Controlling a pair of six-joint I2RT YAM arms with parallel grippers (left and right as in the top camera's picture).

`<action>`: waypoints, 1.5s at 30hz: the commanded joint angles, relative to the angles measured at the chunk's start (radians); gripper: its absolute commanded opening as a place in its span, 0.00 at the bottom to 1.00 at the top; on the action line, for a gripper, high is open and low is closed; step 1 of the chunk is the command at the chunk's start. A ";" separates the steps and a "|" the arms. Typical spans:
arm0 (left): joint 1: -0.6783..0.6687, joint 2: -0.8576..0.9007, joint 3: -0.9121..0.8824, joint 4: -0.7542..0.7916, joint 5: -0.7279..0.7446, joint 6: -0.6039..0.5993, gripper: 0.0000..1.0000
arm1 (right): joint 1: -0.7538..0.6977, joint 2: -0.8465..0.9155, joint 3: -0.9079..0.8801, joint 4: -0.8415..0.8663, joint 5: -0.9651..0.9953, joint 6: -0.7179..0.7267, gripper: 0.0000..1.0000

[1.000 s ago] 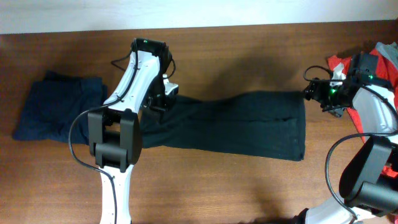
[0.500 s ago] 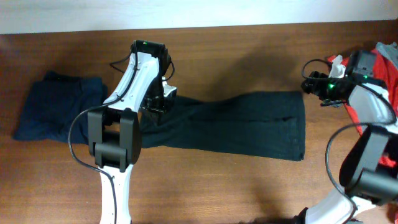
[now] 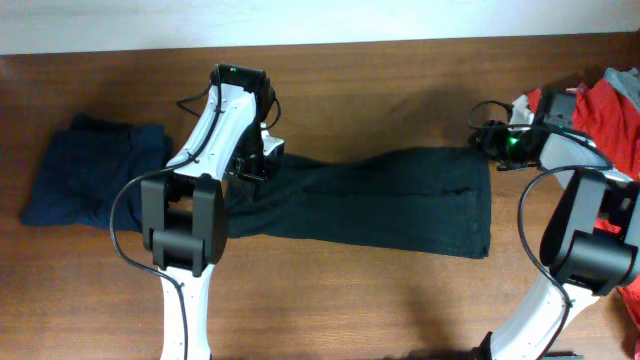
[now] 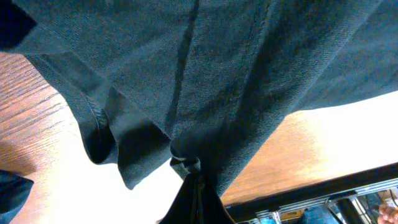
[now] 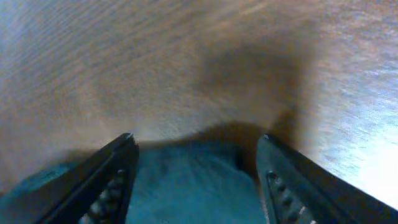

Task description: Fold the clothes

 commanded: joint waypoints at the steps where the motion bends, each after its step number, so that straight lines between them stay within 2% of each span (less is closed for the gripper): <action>1: 0.008 -0.023 -0.004 0.002 -0.014 -0.009 0.01 | 0.053 0.057 0.005 0.002 0.101 0.085 0.57; 6: 0.007 -0.023 -0.004 0.002 -0.014 -0.009 0.02 | 0.084 0.067 0.005 -0.024 0.216 0.136 0.28; 11: 0.007 -0.023 -0.004 0.001 -0.014 -0.009 0.02 | 0.075 0.059 0.016 -0.047 0.226 0.152 0.05; 18: 0.008 -0.023 -0.004 0.001 -0.016 -0.009 0.01 | 0.057 -0.029 0.076 -0.140 0.227 0.128 0.04; 26: 0.015 -0.023 -0.004 -0.003 -0.016 -0.009 0.01 | 0.056 -0.144 0.104 -0.333 0.289 0.103 0.04; 37: 0.035 -0.023 -0.004 -0.010 -0.034 -0.009 0.01 | 0.056 -0.154 0.104 -0.589 0.504 0.104 0.04; 45: 0.091 -0.023 -0.004 -0.010 -0.033 -0.009 0.01 | 0.056 -0.154 0.104 -0.654 0.549 0.103 0.04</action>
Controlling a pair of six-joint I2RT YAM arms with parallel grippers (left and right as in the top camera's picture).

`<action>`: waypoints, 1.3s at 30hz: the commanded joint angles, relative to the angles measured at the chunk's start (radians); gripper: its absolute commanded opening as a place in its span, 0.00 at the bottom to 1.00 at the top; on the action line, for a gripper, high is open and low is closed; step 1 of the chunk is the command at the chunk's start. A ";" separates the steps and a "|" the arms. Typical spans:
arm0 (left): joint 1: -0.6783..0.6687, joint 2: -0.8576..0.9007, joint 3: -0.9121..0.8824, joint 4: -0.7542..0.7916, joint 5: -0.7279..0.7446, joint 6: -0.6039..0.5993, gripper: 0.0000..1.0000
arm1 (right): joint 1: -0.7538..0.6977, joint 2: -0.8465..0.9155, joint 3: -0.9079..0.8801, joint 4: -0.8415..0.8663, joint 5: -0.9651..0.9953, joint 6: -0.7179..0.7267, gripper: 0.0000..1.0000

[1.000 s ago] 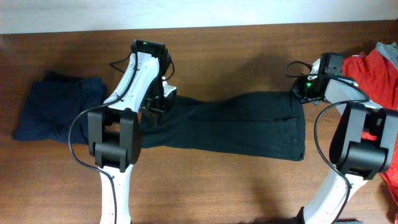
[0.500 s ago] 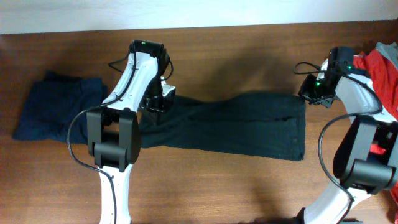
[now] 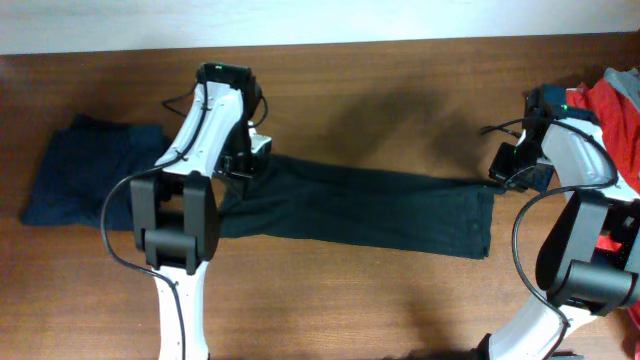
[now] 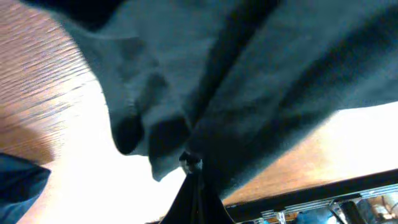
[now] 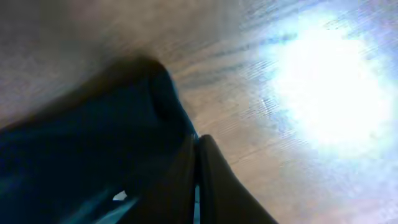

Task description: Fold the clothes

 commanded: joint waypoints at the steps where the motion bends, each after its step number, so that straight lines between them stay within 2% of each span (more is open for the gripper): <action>1: 0.033 -0.023 -0.004 -0.005 -0.011 -0.009 0.01 | -0.003 -0.017 0.011 -0.026 0.055 -0.008 0.04; 10: 0.061 -0.023 -0.004 -0.005 -0.010 -0.009 0.01 | -0.003 -0.017 0.011 -0.111 0.057 -0.009 0.04; 17: 0.061 -0.023 -0.004 -0.005 -0.010 -0.009 0.01 | -0.003 -0.017 0.011 -0.133 0.042 -0.009 0.13; 22: 0.061 -0.023 -0.004 -0.005 -0.011 -0.009 0.02 | -0.003 -0.017 0.011 -0.145 0.042 -0.013 0.14; 26: 0.061 -0.023 -0.004 -0.005 -0.010 -0.009 0.21 | -0.003 -0.017 0.011 -0.151 0.041 -0.016 0.15; 28: 0.061 -0.023 -0.004 -0.005 -0.009 -0.010 0.36 | -0.003 -0.017 0.011 -0.151 0.032 -0.016 0.16; 30: 0.061 -0.027 -0.003 -0.005 0.001 -0.010 0.39 | -0.003 -0.017 0.011 -0.151 0.014 -0.016 0.17; 31: 0.061 -0.038 -0.003 -0.005 0.001 -0.010 0.48 | -0.003 -0.017 0.011 -0.151 -0.001 -0.017 0.17; 37: 0.068 -0.162 0.011 -0.005 0.000 -0.010 0.49 | -0.004 -0.051 0.021 -0.124 -0.195 -0.098 0.16; 39: 0.084 -0.267 0.030 -0.005 0.000 -0.013 0.49 | -0.004 -0.111 0.046 -0.104 -0.391 -0.190 0.18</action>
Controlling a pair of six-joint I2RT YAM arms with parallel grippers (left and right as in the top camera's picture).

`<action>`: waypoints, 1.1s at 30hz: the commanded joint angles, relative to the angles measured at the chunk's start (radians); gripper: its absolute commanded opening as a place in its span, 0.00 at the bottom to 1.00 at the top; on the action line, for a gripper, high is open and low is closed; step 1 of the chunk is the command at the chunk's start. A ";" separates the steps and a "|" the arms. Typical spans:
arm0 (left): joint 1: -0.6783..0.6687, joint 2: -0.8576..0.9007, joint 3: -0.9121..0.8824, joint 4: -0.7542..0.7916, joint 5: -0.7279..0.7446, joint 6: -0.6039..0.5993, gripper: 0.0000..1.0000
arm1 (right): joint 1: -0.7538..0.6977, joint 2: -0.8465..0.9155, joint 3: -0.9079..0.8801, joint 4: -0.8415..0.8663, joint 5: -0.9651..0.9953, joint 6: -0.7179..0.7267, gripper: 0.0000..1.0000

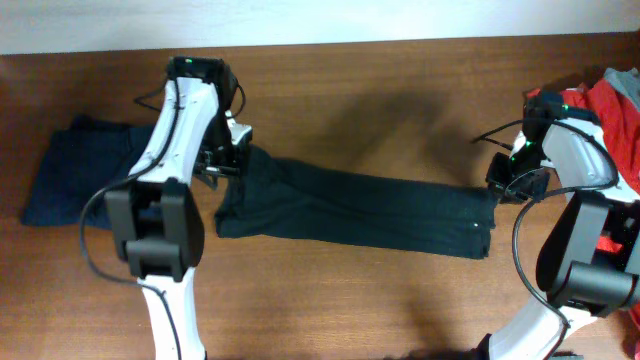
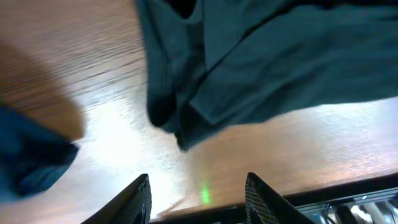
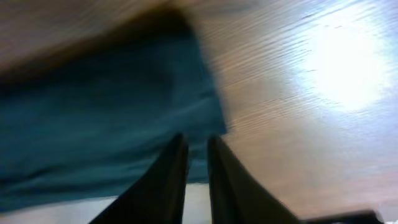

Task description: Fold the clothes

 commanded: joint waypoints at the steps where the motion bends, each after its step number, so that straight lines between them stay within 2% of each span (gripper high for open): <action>1: 0.029 -0.212 0.036 -0.001 0.003 -0.005 0.49 | -0.004 -0.126 0.054 0.021 -0.315 -0.145 0.20; 4: 0.047 -0.338 0.039 0.053 0.003 -0.016 0.48 | -0.004 -0.219 0.080 0.029 -0.491 -0.239 0.28; 6: 0.052 -0.416 0.039 0.116 0.004 -0.016 0.49 | -0.004 -0.283 0.090 0.029 -0.541 -0.274 0.35; 7: 0.052 -0.446 0.039 0.152 0.004 -0.016 0.50 | -0.004 -0.319 0.092 0.029 -0.539 -0.274 0.43; 8: 0.052 -0.473 0.039 0.189 0.004 -0.016 0.55 | -0.004 -0.348 0.092 0.028 -0.531 -0.273 0.56; 9: 0.052 -0.491 0.039 0.223 0.004 -0.016 0.61 | -0.004 -0.376 0.092 0.024 -0.529 -0.273 0.64; 12: 0.052 -0.507 0.038 0.292 0.011 -0.016 0.73 | -0.006 -0.406 0.092 -0.007 -0.528 -0.238 0.80; 16: 0.052 -0.478 0.012 0.351 0.056 -0.015 0.80 | -0.032 -0.365 0.084 -0.068 -0.523 -0.220 0.87; 20: 0.052 -0.408 0.002 0.364 0.056 -0.015 0.87 | -0.082 -0.276 0.075 -0.120 -0.484 -0.220 0.87; 22: 0.052 -0.364 0.002 0.363 0.057 -0.015 0.87 | -0.121 -0.217 0.075 -0.144 -0.448 -0.221 0.88; 23: 0.052 -0.347 0.002 0.362 0.057 -0.015 0.92 | -0.140 -0.189 0.075 -0.153 -0.439 -0.224 0.88; 26: 0.052 -0.299 0.002 0.359 0.057 -0.016 0.96 | -0.189 -0.113 0.075 -0.179 -0.432 -0.275 0.88; 33: 0.052 -0.259 0.002 0.370 0.056 -0.015 0.98 | -0.206 0.049 0.074 -0.189 -0.265 -0.319 0.88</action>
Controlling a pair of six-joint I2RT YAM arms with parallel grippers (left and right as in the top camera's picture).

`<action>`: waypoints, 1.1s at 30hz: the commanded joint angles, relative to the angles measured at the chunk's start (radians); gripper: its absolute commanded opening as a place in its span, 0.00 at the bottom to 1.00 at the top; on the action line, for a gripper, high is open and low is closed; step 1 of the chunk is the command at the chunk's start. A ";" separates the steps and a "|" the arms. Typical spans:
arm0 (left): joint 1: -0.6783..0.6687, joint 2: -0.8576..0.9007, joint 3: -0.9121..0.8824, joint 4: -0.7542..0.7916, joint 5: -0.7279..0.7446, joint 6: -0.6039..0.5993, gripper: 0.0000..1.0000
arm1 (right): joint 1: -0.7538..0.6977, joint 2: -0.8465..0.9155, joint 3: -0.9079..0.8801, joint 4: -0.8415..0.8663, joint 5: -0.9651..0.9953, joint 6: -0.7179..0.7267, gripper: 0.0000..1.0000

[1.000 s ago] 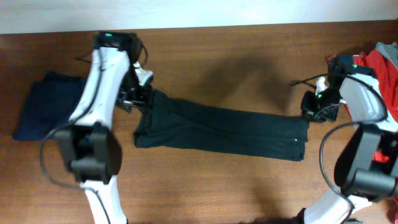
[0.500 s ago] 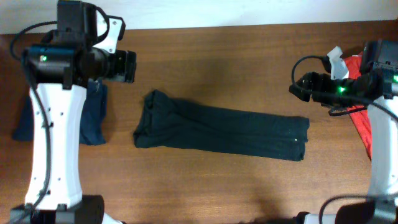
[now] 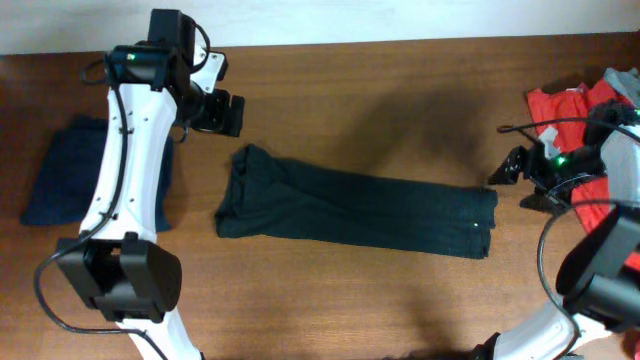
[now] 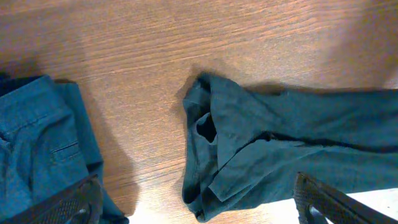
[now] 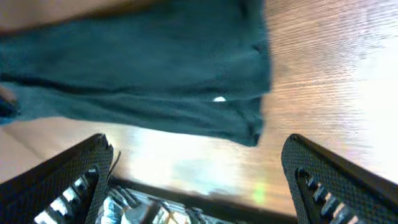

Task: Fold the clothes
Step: 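Grasp the strip's right end with the right gripper and fold it leftward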

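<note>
Dark green trousers (image 3: 355, 213), folded lengthwise into a long strip, lie flat across the middle of the table; their crumpled left end (image 4: 236, 143) shows in the left wrist view and their right end (image 5: 143, 74) in the right wrist view. My left gripper (image 3: 226, 112) hangs open above and behind the left end, touching nothing; its fingers (image 4: 71, 207) frame bare wood and cloth. My right gripper (image 3: 518, 182) is open just right of the trousers' right end, its fingers (image 5: 329, 180) spread wide and empty.
A folded navy garment (image 3: 75, 175) lies at the far left, close to the trousers' left end. A pile of red and other clothes (image 3: 585, 100) sits at the right edge. The table's front edge (image 5: 186, 202) shows below the right gripper.
My left gripper has moved up and back from the trousers' left end. My right gripper, then nearly shut at the right end, is now wide open and off to the right. The trousers lie still.
First my left gripper was shut on the trousers' left end while the right stood open at the far right corner. Then both were shut on the ends and the strip was narrower. Then the left had let go. Now both are open and the trousers lie folded lengthwise.
</note>
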 commanded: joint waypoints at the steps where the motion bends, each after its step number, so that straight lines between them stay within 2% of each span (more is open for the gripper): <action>1: 0.000 0.000 0.002 0.009 0.018 0.002 0.98 | 0.005 0.077 -0.006 0.001 0.097 -0.041 0.88; 8: 0.000 0.000 0.002 0.008 0.018 0.003 0.98 | 0.005 0.166 -0.057 0.023 0.094 -0.091 0.88; 17: 0.000 0.000 0.002 0.012 0.018 0.002 0.99 | 0.006 0.166 -0.287 0.179 -0.054 -0.145 0.87; 21: 0.000 0.000 0.002 0.012 0.018 0.002 0.99 | 0.006 0.166 -0.355 0.249 -0.099 -0.141 0.75; 25: 0.000 0.000 0.002 0.011 0.018 0.002 0.99 | 0.006 0.164 -0.352 0.270 -0.152 -0.141 0.72; 27: 0.000 0.000 0.002 0.010 0.018 0.002 0.99 | 0.006 0.164 -0.351 0.279 -0.151 -0.141 0.65; 30: 0.000 0.000 0.002 0.004 0.018 0.003 0.99 | 0.006 0.164 -0.349 0.298 -0.152 -0.141 0.62; 33: 0.000 0.000 0.002 0.003 0.018 0.002 0.99 | 0.006 0.164 -0.330 0.331 -0.151 -0.136 0.54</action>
